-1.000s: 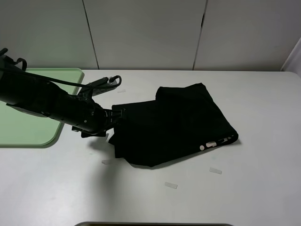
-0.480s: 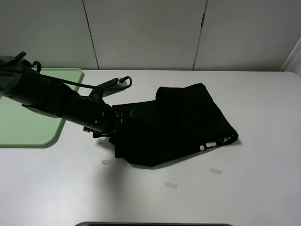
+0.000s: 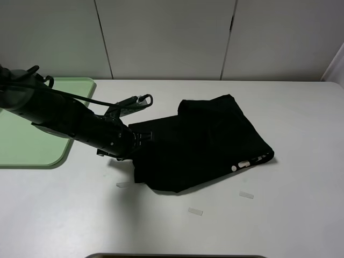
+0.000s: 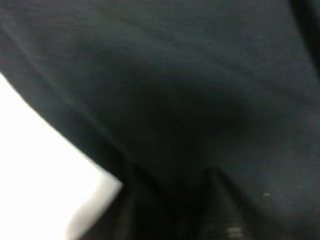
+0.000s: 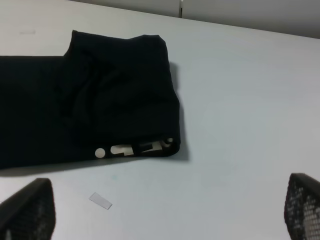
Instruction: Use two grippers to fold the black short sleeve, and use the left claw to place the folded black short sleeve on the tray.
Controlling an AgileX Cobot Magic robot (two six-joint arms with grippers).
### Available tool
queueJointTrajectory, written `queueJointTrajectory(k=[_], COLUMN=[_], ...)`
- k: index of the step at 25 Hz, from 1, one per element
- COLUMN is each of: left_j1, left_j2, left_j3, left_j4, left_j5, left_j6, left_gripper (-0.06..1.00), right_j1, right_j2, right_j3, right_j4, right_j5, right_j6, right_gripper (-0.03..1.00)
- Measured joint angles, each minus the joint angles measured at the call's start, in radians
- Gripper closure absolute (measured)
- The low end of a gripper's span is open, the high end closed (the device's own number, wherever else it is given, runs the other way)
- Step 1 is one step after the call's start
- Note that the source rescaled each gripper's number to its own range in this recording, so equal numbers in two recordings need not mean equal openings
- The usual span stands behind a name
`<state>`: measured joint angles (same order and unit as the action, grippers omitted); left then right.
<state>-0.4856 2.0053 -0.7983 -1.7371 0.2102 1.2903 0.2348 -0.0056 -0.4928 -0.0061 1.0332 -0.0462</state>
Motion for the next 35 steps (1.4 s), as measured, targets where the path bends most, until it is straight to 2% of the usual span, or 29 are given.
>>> queueJointTrajectory(k=[2,4,10,16,28,35], left_j1=[-0.001,-0.001,-0.001,-0.001,-0.001,-0.001], left_j2=[0.005,0.005,-0.004,-0.115,-0.348,-0.431], left_j3=[0.000,0.000,0.008,0.068,0.299,0.340], left_j4=[0.000,0.000,0.023,0.073,0.149,0.149], left_j5=[-0.005,-0.006,0.006,0.008,-0.145,-0.159], left_j6=[-0.001,-0.002,-0.005,-0.007,-0.007,-0.007], left_gripper=[0.85,0.89,0.89,0.89,0.89,0.89], right_j1=[0.000,0.000,0.000,0.000,0.000,0.000], right_j2=[0.000,0.000,0.000,0.000,0.000,0.000], right_j3=[0.000,0.000,0.000,0.000,0.000,0.000], right_j4=[0.006,0.006,0.006,0.006,0.006,0.006], right_j5=[0.000,0.000,0.000,0.000,0.000,0.000], right_j6=[0.000,0.000,0.000,0.000,0.000,0.000], right_gripper=[-0.03,-0.03,-0.03,-0.03,-0.03,-0.03])
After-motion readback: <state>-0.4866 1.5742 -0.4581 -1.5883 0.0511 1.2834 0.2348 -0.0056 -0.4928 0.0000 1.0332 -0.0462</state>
